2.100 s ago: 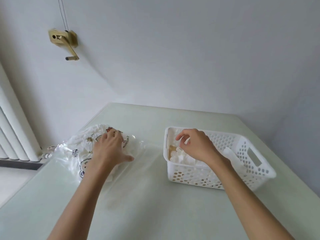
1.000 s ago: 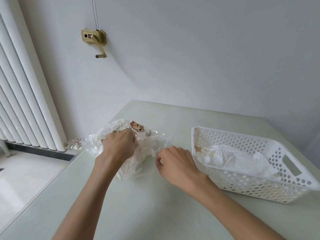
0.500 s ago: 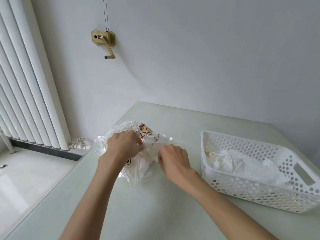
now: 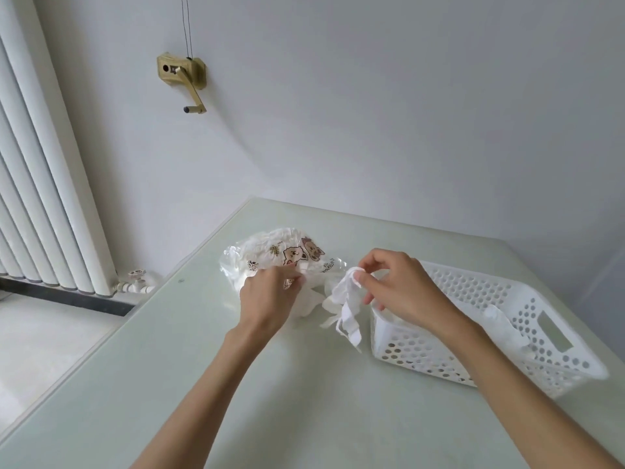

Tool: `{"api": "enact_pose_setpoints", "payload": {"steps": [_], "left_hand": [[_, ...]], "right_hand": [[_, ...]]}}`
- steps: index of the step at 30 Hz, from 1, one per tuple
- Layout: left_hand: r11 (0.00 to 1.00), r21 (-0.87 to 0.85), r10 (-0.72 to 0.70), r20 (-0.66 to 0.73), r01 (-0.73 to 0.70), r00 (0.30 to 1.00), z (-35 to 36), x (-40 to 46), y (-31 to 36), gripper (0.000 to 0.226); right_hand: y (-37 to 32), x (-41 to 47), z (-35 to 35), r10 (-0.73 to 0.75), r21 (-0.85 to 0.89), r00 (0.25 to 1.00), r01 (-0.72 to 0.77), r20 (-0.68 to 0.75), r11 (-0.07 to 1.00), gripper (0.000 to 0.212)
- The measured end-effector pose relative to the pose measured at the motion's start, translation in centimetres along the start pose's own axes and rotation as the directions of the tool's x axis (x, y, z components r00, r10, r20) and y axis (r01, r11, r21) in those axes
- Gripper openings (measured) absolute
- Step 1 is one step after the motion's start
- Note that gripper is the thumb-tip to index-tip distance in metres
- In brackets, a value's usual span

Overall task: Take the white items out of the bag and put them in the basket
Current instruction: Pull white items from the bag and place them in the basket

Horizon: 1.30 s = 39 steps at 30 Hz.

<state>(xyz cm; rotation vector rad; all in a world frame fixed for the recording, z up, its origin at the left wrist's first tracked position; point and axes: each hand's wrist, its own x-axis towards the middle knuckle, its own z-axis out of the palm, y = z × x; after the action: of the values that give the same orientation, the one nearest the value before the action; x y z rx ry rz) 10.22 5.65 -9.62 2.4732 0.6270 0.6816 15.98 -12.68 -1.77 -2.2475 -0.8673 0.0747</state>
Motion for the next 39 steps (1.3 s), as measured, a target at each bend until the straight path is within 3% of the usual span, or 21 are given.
{"api": "enact_pose_setpoints", "payload": {"steps": [3,5,7,9,11,13,15,17,20,24,28,30,34,36,39], "left_hand": [[0.999,0.039,-0.009,0.017,0.009,1.0,-0.3,0.4,0.4,0.022],[0.997,0.073,-0.002,0.107,-0.006,0.994,-0.8,0.8,0.3,0.027],[1.0,0.018,-0.019,0.203,0.015,0.979,-1.9,1.0,0.5,0.035],[0.992,-0.124,-0.005,0.199,0.03,0.98,-3.3,1.0,1.3,0.045],[0.945,-0.322,0.102,0.155,-0.047,0.983,-4.7,0.6,2.6,0.054],[0.866,-0.488,0.256,0.252,-0.106,0.933,-6.1,-0.2,4.5,0.047],[0.833,-0.536,0.381,0.378,-0.136,0.844,-6.6,-1.0,6.3,0.03],[0.83,-0.537,0.409,0.401,-0.152,0.82,-6.1,-1.3,7.8,0.033],[0.835,-0.543,0.314,0.341,-0.087,0.886,-4.7,-0.8,9.7,0.04],[0.781,-0.622,0.06,0.162,0.055,0.985,-1.5,0.7,11.9,0.044],[0.627,-0.771,-0.132,0.033,0.109,0.991,0.9,1.7,13.8,0.036],[0.479,-0.856,-0.241,0.087,0.196,0.967,1.8,2.2,14.4,0.031],[0.309,-0.898,-0.313,0.215,0.314,0.925,3.2,2.6,15.0,0.031],[0.293,-0.905,-0.315,0.212,0.307,0.925,3.8,2.6,15.3,0.03],[0.376,-0.898,-0.32,0.106,0.229,0.942,4.5,2.7,14.7,0.033]], "right_hand": [[0.4,0.7,-0.2,0.055,0.226,0.997,-0.067,0.062,0.972,0.012],[0.5,0.9,-0.7,0.048,0.297,0.997,-0.062,0.054,0.953,0.013],[0.4,0.7,-1.6,0.042,0.407,0.998,-0.058,0.048,0.912,0.016],[0.4,0.5,-2.4,0.026,0.561,0.998,-0.057,0.062,0.826,0.02],[0.3,0.1,-3.1,0.0,0.677,0.996,-0.058,0.086,0.734,0.022],[0.3,-0.1,-3.3,-0.024,0.776,0.994,-0.068,0.106,0.627,0.028],[0.2,-0.4,-3.5,-0.021,0.846,0.996,-0.063,0.088,0.53,0.031],[0.7,-0.3,-3.7,0.02,0.871,0.999,-0.042,0.037,0.49,0.028],[1.9,-0.5,-4.0,0.154,0.833,0.988,-0.072,-0.016,0.548,0.028],[3.7,-1.6,-4.6,0.2,0.675,0.977,-0.193,0.069,0.712,0.089],[4.6,-2.2,-4.4,0.262,0.455,0.96,-0.279,0.101,0.846,0.11],[5.3,-1.9,-4.0,0.29,0.39,0.956,-0.282,0.041,0.876,0.096],[6.6,-1.1,-3.3,0.189,0.317,0.978,-0.151,-0.091,0.936,0.032],[7.0,-0.8,-3.7,0.188,0.383,0.973,-0.125,-0.132,0.915,0.012],[8.1,-0.4,-5.4,0.257,0.569,0.947,-0.105,-0.193,0.815,0.008]]}}
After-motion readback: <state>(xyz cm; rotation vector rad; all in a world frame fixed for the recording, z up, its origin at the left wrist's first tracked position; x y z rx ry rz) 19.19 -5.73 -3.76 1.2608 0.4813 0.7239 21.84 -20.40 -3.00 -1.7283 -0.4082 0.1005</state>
